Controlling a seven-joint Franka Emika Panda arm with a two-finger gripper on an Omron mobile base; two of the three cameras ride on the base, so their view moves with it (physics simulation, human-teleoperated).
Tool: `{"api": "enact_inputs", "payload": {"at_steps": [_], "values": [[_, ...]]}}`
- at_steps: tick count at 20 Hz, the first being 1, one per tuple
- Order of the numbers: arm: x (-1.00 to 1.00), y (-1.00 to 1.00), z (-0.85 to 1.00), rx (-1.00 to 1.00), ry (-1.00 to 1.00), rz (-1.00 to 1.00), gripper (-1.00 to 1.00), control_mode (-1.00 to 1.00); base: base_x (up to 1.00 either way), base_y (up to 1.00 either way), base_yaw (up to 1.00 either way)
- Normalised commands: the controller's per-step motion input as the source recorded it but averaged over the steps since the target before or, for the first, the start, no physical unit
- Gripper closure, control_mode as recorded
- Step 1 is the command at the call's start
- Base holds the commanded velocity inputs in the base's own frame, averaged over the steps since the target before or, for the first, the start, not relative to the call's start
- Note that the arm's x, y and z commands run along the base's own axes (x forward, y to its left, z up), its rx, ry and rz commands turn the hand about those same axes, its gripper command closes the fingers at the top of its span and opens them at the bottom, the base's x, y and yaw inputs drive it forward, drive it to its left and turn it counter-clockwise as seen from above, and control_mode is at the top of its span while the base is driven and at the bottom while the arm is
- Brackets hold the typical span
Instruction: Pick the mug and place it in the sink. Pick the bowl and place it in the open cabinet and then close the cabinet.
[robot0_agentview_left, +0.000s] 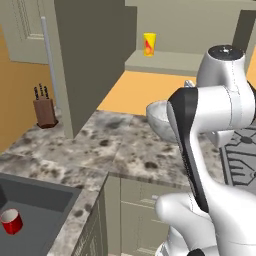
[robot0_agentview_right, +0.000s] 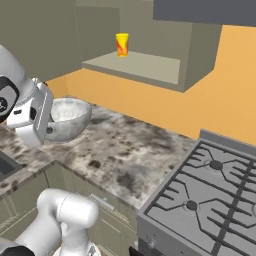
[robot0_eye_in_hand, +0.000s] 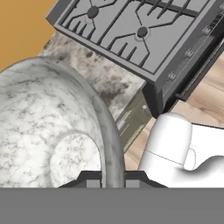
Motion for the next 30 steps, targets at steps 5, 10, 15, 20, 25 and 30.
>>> {"api": "enact_inputs", "payload": {"at_steps": [5,10,15,20,25,30], "values": [[0.0,0.0,0.0,0.0,0.0,0.0,1.0,1.0,0.0,-0.87,0.0],[0.0,0.0,0.0,0.0,0.0,0.0,1.0,1.0,0.05,-0.94,0.01],[0.0,-0.4,0.04,0.11,0.0,0.0,1.0,-1.0,0.02,-0.6,0.02],[0.0,-1.0,0.33,0.22,-0.04,0.0,1.0,-1.0,0.0,0.0,0.0],[0.04,-0.59,0.47,0.1,-0.09,0.0,1.0,-1.0,0.0,0.0,0.0],[0.05,0.0,0.48,-0.09,-0.26,-0.02,1.0,-1.0,0.0,0.0,0.0]]}}
